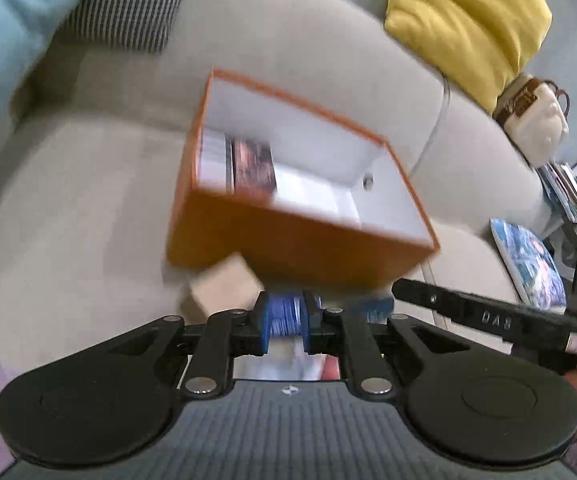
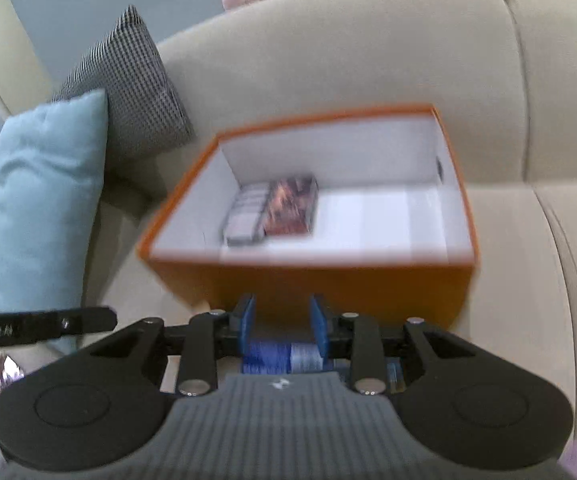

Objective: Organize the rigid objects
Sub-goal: 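Withdraw both tools from the box back toward the remaining items, then grasp the pink cup with the left tool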

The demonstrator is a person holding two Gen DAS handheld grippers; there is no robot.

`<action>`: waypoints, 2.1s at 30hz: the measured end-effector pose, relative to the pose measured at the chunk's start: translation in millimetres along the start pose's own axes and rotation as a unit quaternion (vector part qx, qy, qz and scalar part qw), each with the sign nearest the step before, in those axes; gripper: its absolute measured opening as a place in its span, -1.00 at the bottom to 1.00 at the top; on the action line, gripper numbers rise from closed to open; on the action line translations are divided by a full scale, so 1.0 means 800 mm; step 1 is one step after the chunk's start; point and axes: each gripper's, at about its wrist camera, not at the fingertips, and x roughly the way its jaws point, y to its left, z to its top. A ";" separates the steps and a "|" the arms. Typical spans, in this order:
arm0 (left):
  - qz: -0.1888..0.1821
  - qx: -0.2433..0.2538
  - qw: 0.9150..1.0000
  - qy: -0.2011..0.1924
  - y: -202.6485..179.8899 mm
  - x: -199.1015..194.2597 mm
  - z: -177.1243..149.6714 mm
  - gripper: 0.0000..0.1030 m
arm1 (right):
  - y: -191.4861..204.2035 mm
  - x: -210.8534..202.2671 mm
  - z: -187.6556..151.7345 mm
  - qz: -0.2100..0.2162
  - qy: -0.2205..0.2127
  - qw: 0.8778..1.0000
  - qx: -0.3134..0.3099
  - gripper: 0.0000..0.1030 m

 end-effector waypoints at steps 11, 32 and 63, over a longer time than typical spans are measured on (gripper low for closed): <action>0.011 0.025 0.997 0.066 -0.020 0.030 -0.094 -0.62 | -0.022 -0.003 -0.105 -0.042 0.046 0.998 0.014 -0.05; 0.032 0.061 0.994 0.090 -0.032 0.049 -0.130 -0.50 | 0.004 -0.006 -0.131 0.009 0.046 0.998 -0.034 -0.84; 0.026 0.104 0.989 0.103 -0.048 0.044 -0.148 -0.40 | -0.001 -0.014 -0.136 0.018 0.031 0.999 0.003 -0.88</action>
